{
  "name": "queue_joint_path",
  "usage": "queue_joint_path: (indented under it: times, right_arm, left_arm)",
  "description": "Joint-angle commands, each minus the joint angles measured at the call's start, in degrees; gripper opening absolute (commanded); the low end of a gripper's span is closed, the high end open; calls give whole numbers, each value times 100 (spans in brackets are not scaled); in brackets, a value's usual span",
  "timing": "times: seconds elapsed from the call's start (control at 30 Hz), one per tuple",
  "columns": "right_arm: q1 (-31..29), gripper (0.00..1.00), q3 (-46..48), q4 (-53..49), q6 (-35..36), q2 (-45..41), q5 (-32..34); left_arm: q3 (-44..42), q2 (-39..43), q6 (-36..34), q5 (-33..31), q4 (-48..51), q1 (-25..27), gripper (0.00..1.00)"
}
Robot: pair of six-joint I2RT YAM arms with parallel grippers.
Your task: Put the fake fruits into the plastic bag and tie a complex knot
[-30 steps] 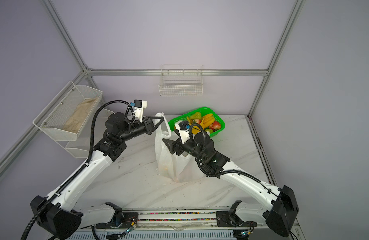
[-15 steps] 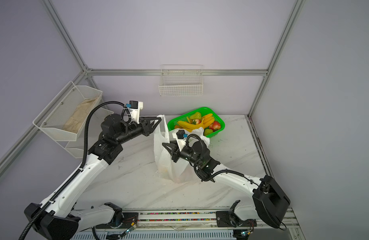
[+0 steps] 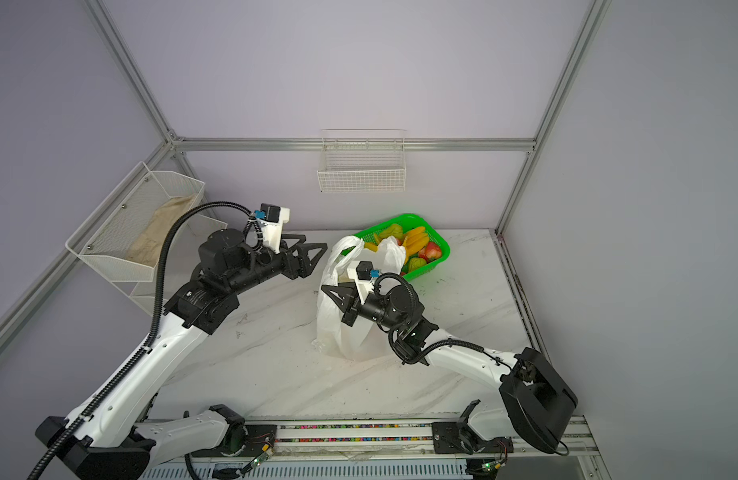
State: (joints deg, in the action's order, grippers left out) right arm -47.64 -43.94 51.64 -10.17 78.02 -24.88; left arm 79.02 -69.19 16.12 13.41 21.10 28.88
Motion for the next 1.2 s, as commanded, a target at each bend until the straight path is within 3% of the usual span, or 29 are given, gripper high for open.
queue_joint_path:
  times: [0.0,0.47,0.77,1.17]
  right_arm:
    - [-7,0,117,526,7,11,-37]
    - [-3,0,527,1210,-654,-87,406]
    - [-4,0,578,1736,-974,189,280]
    - [-8,0,623,1943,-1075,286,248]
  left_arm:
    - [973,-280,-608,-478,401,311,87]
    - [1747,-836,-1359,780,987,363,91]
    - [2240,-1300,-1660,296,1542,481,94]
    - [2655,-1728,-1736,306,1835,636,96]
